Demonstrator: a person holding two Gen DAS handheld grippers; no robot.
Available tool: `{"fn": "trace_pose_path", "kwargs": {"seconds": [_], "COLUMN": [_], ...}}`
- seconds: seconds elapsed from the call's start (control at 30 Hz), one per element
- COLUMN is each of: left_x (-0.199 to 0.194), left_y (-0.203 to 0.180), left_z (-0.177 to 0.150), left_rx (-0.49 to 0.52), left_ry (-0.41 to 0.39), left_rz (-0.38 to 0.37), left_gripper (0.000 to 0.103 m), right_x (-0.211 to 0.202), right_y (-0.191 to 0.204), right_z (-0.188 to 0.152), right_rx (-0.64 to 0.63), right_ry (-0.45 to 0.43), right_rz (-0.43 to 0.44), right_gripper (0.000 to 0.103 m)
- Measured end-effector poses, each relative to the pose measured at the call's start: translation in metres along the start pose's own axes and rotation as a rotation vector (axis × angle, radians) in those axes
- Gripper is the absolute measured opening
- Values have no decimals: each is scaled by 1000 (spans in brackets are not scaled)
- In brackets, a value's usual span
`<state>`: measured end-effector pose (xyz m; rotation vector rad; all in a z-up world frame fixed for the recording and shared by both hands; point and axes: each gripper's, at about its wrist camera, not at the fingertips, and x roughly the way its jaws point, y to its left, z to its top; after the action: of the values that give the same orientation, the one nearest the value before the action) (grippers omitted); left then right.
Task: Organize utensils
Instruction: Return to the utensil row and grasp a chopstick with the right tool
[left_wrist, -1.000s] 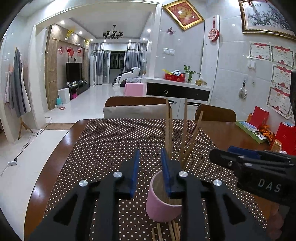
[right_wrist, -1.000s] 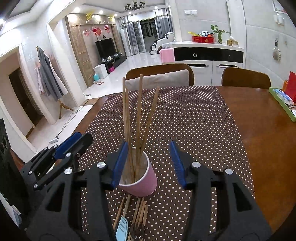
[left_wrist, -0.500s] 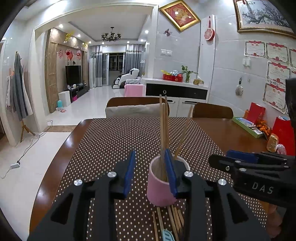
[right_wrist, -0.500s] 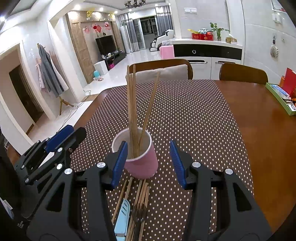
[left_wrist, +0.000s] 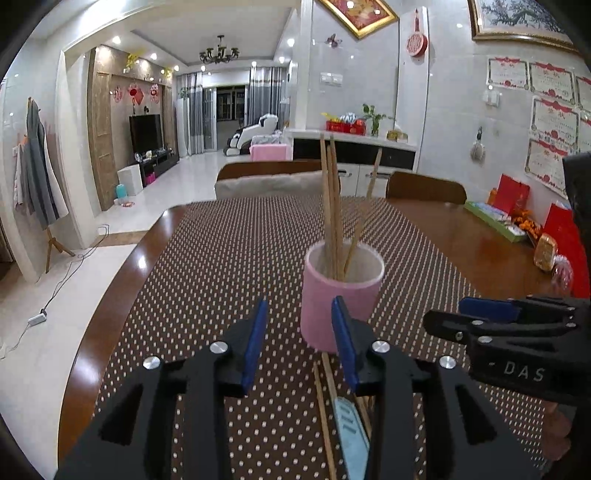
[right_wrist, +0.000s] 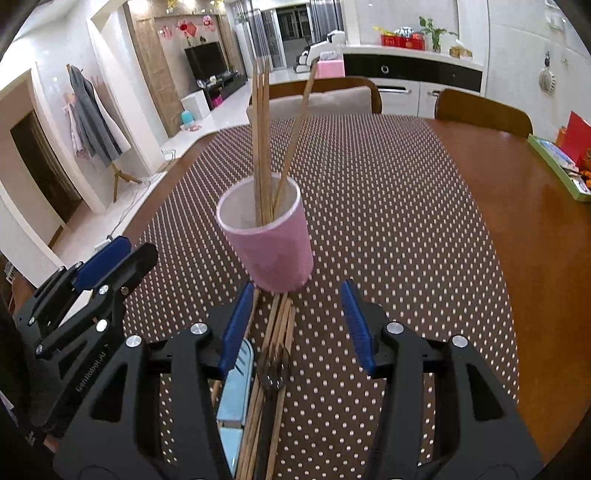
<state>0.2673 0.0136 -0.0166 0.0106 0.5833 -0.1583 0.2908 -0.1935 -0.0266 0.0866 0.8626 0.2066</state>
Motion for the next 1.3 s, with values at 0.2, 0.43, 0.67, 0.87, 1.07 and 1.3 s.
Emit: {"fn": "trace_pose_path", "kwargs": {"seconds": [0.2,0.43,0.67,0.87,1.07,1.3], "left_x": [9,17,27,30,32,31], "left_y": [1,6,12,19,22,18], "left_z": [-26,-53,-71,-82,-86,-88], "left_rx": [1,4,-6,-20,-26,-20], "left_ry": [67,134,204,234,251,260], "left_rz": [0,-1,-4,4,-1,-6], "left_gripper": [37,39,40,42,43,47], "right_x": [17,42,66,70,71,75], "right_y": [-2,-6,-2,-4,-9,-4], "right_z": [-20,-44,-61,-66,-73,-73], "right_rx": [-4,-6,-31,-27,-19,-51], "right_ry": [74,184,285,299,332,339], "right_rz": [-13,-7,12,-9,10,18], "right_gripper": [50,50,50,50,50,50]}}
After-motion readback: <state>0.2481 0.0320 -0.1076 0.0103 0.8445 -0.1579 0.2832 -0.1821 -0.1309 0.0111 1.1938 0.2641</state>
